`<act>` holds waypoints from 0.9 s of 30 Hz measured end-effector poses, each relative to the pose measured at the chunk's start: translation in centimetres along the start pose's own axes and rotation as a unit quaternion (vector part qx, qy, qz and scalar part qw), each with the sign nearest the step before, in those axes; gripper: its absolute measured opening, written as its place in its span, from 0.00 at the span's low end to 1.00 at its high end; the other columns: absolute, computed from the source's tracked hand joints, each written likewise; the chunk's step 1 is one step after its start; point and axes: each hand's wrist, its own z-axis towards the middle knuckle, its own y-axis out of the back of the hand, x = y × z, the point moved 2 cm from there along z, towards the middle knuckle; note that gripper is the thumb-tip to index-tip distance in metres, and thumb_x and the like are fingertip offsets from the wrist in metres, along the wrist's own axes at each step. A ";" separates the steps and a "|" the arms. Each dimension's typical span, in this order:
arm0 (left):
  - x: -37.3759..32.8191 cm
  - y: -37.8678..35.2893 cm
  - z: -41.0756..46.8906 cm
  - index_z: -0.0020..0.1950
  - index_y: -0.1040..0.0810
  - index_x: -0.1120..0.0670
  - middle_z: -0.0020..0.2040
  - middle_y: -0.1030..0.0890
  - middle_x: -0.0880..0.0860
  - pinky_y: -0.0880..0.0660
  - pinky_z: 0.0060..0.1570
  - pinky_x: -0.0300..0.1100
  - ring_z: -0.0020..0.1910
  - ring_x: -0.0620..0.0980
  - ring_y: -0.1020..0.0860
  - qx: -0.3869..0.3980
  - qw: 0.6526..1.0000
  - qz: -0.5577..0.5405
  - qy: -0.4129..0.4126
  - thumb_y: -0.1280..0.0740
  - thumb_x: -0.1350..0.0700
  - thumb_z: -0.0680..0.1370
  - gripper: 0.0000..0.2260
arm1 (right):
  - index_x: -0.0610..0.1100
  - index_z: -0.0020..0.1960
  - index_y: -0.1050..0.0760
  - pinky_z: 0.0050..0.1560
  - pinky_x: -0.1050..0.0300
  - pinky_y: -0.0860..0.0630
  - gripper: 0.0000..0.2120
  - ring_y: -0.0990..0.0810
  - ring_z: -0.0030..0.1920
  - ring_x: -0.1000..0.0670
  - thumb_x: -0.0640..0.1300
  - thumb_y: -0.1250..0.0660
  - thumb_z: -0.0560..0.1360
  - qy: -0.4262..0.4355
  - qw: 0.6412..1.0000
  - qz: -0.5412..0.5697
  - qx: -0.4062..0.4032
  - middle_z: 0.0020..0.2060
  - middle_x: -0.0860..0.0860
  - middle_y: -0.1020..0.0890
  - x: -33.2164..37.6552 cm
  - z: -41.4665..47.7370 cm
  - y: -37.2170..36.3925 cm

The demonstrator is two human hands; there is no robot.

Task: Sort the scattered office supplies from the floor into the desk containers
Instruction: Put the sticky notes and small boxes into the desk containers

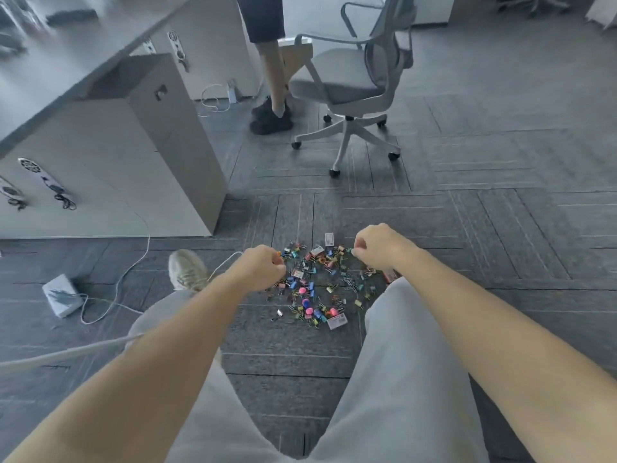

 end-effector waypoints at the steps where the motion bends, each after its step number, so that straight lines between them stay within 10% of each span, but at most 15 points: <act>1: 0.0 0.4 0.4 0.60 0.19 0.54 0.57 0.18 0.54 0.24 0.52 0.44 0.53 0.52 0.20 0.000 1.000 -0.003 0.002 0.37 0.52 0.80 0.12 | 0.43 0.54 0.19 0.48 0.51 0.23 0.13 0.20 0.49 0.44 0.48 0.39 0.80 0.001 1.000 0.006 -0.004 0.51 0.45 0.17 0.1 0.1 0.2; 21: -5.4 -15.9 9.3 0.45 0.21 0.52 0.39 0.20 0.53 0.21 0.45 0.49 0.43 0.55 0.20 0.177 0.949 -0.240 0.097 0.39 0.55 0.78 0.08 | 0.43 0.54 0.18 0.53 0.52 0.23 0.13 0.19 0.51 0.44 0.48 0.38 0.81 -0.080 0.989 0.091 0.085 0.51 0.44 0.16 -3.4 11.1 -5.4; 27: -7.3 -16.5 12.1 0.49 0.20 0.53 0.48 0.16 0.53 0.19 0.49 0.48 0.47 0.54 0.17 0.141 0.948 -0.252 0.132 0.39 0.56 0.76 0.09 | 0.44 0.50 0.18 0.46 0.56 0.27 0.11 0.21 0.47 0.44 0.48 0.37 0.79 -0.134 0.978 0.147 0.067 0.52 0.42 0.17 -8.2 11.2 -7.3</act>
